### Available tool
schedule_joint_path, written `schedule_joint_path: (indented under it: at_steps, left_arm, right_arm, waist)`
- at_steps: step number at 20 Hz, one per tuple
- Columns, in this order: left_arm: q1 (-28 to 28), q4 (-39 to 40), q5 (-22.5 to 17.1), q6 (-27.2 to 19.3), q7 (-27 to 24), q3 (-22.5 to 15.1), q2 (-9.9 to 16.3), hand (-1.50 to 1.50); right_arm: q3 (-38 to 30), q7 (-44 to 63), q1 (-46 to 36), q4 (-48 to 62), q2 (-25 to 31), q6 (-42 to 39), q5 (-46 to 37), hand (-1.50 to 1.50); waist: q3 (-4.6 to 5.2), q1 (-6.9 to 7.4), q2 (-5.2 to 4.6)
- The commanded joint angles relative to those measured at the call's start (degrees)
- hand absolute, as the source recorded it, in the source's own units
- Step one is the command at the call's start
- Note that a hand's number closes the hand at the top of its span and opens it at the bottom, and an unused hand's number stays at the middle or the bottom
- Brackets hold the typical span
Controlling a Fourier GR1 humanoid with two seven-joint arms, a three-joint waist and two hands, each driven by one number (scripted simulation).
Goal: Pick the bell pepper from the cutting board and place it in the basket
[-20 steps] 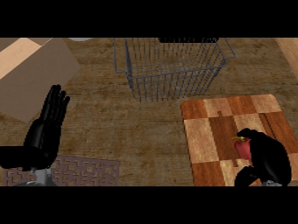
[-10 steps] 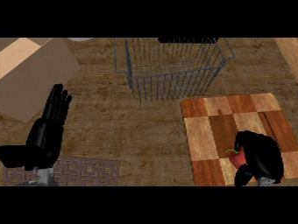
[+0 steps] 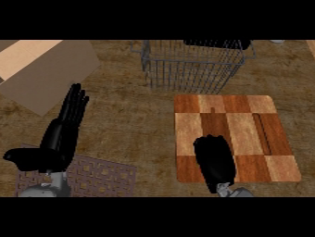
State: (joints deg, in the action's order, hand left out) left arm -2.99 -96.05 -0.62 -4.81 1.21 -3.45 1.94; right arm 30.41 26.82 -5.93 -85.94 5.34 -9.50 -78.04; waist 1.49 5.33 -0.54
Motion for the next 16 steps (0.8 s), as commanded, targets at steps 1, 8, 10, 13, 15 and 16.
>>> schedule_joint_path:
  at_steps: [1,8,10,13,15,16]
  left_arm:
    - [-1.43,0.93,-0.19,0.32,-0.14,-0.01,-0.10,0.00]
    - [-2.45,1.89,-0.69,0.76,0.77,0.36,0.13,0.00]
    - [-2.07,2.23,-0.49,0.58,0.61,0.41,0.12,0.00]
    - [-4.39,4.63,0.36,-0.67,0.41,2.46,0.99,0.00]
    - [-1.90,3.07,-0.57,-0.23,0.67,1.75,0.28,0.00]
    - [-2.27,0.91,-0.18,-0.75,2.79,1.21,0.29,0.00]
  right_arm:
    - [9.84,5.20,-5.11,5.47,-5.08,3.99,5.06,1.50]
    - [19.28,13.15,-11.45,0.52,-5.26,18.74,19.51,1.50]
    - [20.32,14.32,-13.90,-1.50,-5.29,24.40,23.57,1.50]
    - [24.61,18.44,-19.43,-4.39,-5.32,31.01,25.18,1.50]
    - [27.24,24.34,-23.27,-6.61,-5.33,33.83,26.24,1.50]
    - [29.12,26.63,-25.34,-6.61,-5.33,35.81,26.68,1.50]
  waist:
    - [-1.73,1.84,-0.98]
    - [-1.68,0.16,-0.32]
    - [-1.67,0.32,-0.27]
    - [-1.54,-1.40,-0.02]
    - [-1.48,-1.73,0.45]
    - [-1.50,-1.35,0.60]
